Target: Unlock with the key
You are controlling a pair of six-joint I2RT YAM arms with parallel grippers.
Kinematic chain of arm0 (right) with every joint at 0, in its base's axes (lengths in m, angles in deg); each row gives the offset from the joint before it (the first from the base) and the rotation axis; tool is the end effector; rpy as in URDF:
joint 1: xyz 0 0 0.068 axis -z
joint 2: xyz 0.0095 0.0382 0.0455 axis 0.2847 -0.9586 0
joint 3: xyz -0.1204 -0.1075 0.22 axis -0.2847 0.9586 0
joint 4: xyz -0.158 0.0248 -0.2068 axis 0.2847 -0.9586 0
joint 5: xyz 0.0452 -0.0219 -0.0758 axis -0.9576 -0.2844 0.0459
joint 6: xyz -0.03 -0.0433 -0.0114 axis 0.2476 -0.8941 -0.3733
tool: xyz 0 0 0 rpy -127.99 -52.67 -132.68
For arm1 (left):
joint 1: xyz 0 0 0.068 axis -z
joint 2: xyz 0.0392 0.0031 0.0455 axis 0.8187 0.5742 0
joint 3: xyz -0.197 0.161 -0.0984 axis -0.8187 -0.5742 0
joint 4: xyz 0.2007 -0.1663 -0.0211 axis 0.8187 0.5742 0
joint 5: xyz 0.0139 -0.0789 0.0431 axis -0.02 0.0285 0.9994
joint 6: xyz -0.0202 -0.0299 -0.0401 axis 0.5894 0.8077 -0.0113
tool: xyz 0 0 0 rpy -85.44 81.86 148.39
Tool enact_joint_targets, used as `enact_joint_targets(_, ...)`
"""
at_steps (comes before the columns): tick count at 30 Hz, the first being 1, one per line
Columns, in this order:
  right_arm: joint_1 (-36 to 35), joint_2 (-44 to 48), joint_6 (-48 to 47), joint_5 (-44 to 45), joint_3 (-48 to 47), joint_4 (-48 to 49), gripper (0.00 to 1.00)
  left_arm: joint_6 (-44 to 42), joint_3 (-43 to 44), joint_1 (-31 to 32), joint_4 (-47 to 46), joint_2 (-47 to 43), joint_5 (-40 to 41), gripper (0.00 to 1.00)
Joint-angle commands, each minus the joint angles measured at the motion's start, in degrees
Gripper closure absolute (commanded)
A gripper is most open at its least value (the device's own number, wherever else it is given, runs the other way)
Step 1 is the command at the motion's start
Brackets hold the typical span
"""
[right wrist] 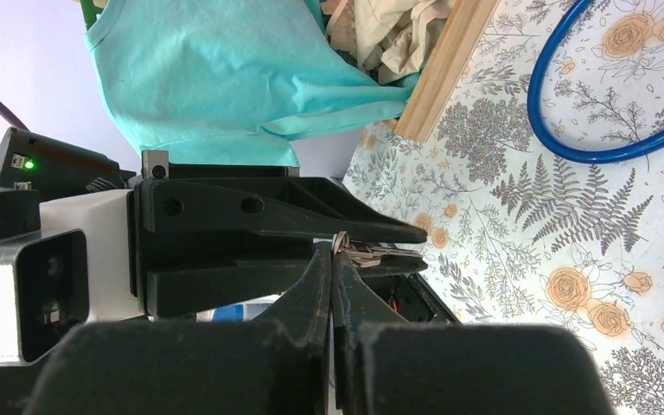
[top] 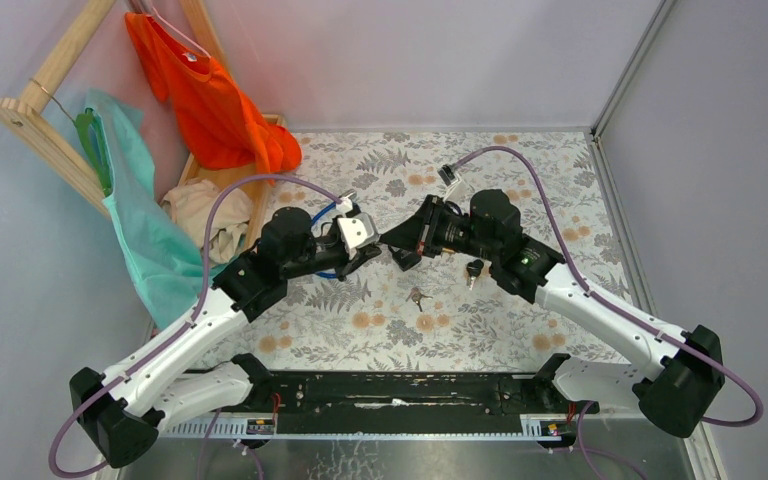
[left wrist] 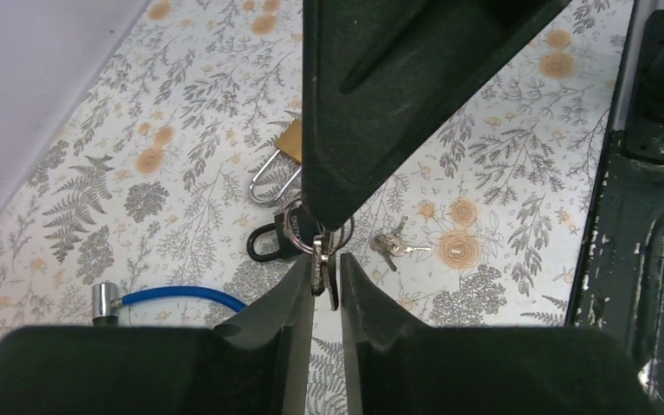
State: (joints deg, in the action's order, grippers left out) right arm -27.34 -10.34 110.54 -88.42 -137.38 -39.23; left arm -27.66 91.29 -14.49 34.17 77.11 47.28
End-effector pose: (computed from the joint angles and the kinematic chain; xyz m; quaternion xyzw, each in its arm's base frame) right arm 0.1895 0.1994 0.3564 -0.0528 0.7326 0.5888 0.3374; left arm 0.1577 -0.1536 0.3385 0.4908 0.6328 -0.2778 0.5307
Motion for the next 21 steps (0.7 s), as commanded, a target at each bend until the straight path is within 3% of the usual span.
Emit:
enact_joint_targets(1, -0.36, 2.27, 0.25, 1.16, -0.02, 2.95, 1.00, -0.95, -0.83, 0.24, -3.54, -0.55, 2.06, 0.81)
enact_joint_targets(6, -0.41, 2.77, -0.16, 1.47, 0.01, 2.25, 1.00, -3.66, -1.42, 0.26, -1.72, -1.39, 0.42, 0.83)
enact_joint_targets(12, -0.42, 2.78, 0.05, 1.03, 0.22, 2.59, 1.00, -4.20, -0.82, 0.23, -1.58, -1.44, 0.18, 0.76)
enact_joint_targets(18, -0.40, 3.16, 0.20, 0.85, 0.64, 2.43, 1.00, -4.36, -0.20, 0.23, -2.69, -1.16, 1.19, 0.99)
enact_joint_targets(21, -0.39, 3.60, -0.30, 1.11, 0.80, 1.84, 1.00, -8.36, -0.49, 0.23, -0.71, -1.85, 0.34, 1.00)
